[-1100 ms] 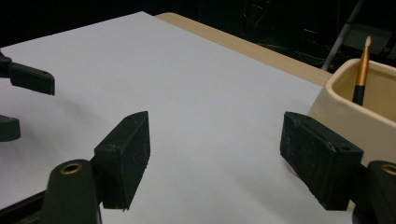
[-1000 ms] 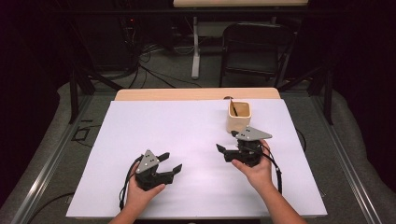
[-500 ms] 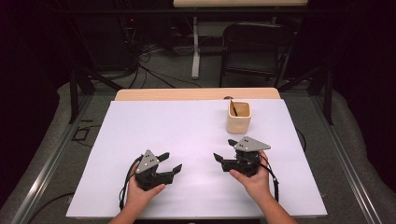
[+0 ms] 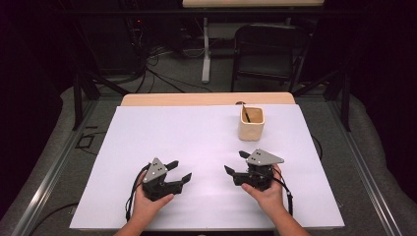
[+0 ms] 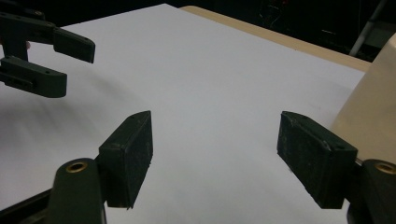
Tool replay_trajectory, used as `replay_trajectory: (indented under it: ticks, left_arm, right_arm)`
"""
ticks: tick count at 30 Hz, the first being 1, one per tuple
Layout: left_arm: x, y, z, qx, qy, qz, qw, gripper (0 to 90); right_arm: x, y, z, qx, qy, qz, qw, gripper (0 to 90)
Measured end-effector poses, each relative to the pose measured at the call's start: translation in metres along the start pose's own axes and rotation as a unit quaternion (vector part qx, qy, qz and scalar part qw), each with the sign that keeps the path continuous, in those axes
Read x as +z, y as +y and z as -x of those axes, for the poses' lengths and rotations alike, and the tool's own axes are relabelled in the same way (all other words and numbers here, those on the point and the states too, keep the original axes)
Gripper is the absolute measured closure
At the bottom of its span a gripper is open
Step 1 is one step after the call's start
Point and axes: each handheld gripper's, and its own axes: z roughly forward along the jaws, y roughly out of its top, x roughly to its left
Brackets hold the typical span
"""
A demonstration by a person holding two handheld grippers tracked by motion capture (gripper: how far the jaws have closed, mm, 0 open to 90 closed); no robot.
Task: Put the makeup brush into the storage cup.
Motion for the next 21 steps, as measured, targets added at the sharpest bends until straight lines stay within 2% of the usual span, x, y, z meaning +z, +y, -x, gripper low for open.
replay_trajectory:
  ticks: [2, 21]
  left_arm:
    - [0.0001, 0.0, 0.0, 0.0, 0.0, 0.0, 1.0, 31.7]
    - [-0.0002, 0.0001, 0.0001, 0.0, 0.0, 0.0, 1.0, 31.7]
  right_arm:
    - [0.0015, -0.0021, 0.0007, 0.004, 0.002, 0.0, 1.0, 26.5]
    - [0.0087, -0.0083, -0.0039, -0.004, 0.013, -0.013, 0.9998, 26.6]
